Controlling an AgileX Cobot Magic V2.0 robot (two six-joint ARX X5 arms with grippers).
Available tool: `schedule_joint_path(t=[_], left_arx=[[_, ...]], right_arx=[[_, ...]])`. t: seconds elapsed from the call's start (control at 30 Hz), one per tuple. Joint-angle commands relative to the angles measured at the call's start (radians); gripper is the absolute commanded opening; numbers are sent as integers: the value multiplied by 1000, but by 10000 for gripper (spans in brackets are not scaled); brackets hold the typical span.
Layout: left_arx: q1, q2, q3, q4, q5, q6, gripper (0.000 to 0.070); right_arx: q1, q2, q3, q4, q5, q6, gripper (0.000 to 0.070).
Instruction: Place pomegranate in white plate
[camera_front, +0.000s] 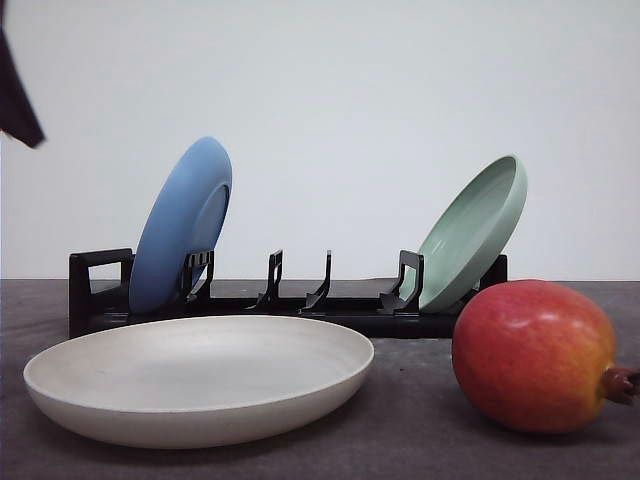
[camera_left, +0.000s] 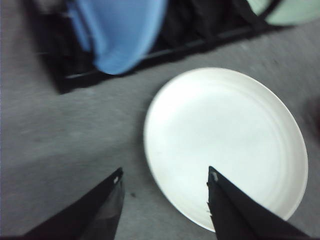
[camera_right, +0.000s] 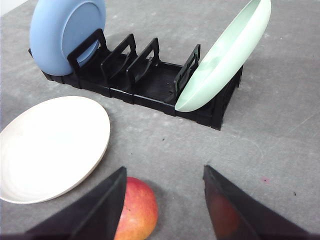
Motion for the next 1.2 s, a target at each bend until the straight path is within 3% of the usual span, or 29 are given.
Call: schedule_joint_path(t=[0.0, 0.2, 0.3, 0.5, 0.8, 0.97, 1.17], left_arx=[[36, -8, 14, 3, 23, 8, 315], [128, -54, 14, 18, 36, 37, 314], [140, -63, 14, 24, 36, 37, 314], [140, -63, 14, 31, 36, 37, 313], [140, -63, 14, 41, 34, 37, 313], [140, -63, 14, 41, 34, 37, 313], [140, -62, 14, 41, 33, 37, 313]], right_arx=[[4, 3, 14, 11, -4, 15, 311], [14, 15, 15, -34, -84, 67, 312], [40, 60, 34, -91, -76, 76, 312], [130, 219, 109, -189, 53, 90, 313], [292, 470, 163, -180, 154, 126, 356], [357, 562, 168, -127, 186, 128, 554], [389, 635, 168, -44, 185, 117, 636]])
